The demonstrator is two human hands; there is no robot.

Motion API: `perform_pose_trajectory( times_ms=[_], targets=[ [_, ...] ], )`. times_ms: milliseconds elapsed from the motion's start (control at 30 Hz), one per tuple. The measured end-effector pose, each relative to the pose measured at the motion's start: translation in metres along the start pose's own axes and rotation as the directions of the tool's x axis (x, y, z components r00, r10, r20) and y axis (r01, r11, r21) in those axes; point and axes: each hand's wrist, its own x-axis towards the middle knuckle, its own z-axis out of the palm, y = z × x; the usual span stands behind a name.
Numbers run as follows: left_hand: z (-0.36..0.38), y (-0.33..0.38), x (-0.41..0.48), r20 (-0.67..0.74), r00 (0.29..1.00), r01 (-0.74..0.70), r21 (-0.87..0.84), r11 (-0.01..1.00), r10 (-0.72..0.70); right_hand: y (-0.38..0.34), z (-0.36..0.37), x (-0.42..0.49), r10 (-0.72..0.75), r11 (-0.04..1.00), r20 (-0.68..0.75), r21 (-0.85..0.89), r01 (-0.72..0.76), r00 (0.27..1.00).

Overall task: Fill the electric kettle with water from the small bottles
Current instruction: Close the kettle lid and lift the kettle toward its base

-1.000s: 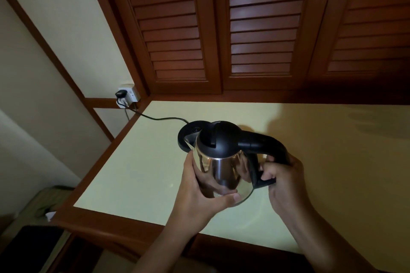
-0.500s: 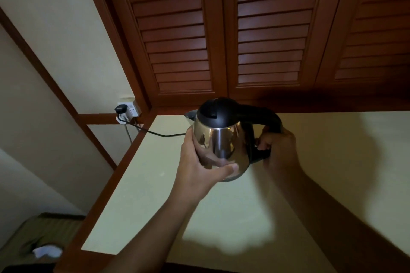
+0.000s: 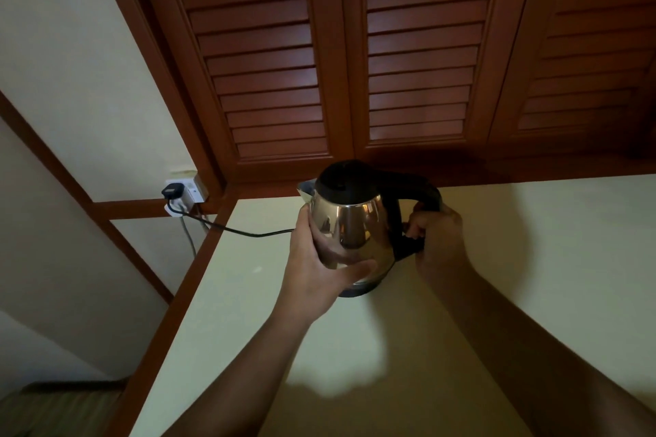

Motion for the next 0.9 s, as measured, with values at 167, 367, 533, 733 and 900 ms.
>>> perform_pose_trajectory(
  times_ms=[167,367,533,733,900],
  targets=[
    [-0.003,-0.002,0.005,-0.009,1.000,-0.003,-0.010,1.000,0.003,0.001,0.005,0.006,0.005,1.000,0.019,-0.006,-0.005,1.000],
    [-0.007,-0.007,0.007,-0.022,1.000,-0.012,-0.011,1.000,0.012,0.002,0.013,0.012,0.018,0.999,0.034,-0.040,-0.016,0.999],
    [-0.004,-0.011,0.004,-0.051,0.999,-0.012,-0.005,1.000,0.011,0.002,0.014,0.017,0.035,0.998,0.027,-0.059,-0.033,0.999],
    [-0.001,-0.014,0.004,-0.070,0.997,-0.014,0.009,1.000,0.014,0.002,0.013,0.019,0.043,0.997,0.020,-0.065,-0.042,0.999],
    [-0.003,-0.019,0.003,-0.072,0.997,-0.003,-0.001,1.000,0.003,0.000,0.016,0.017,0.026,0.996,0.032,-0.082,-0.023,0.999]
  ],
)
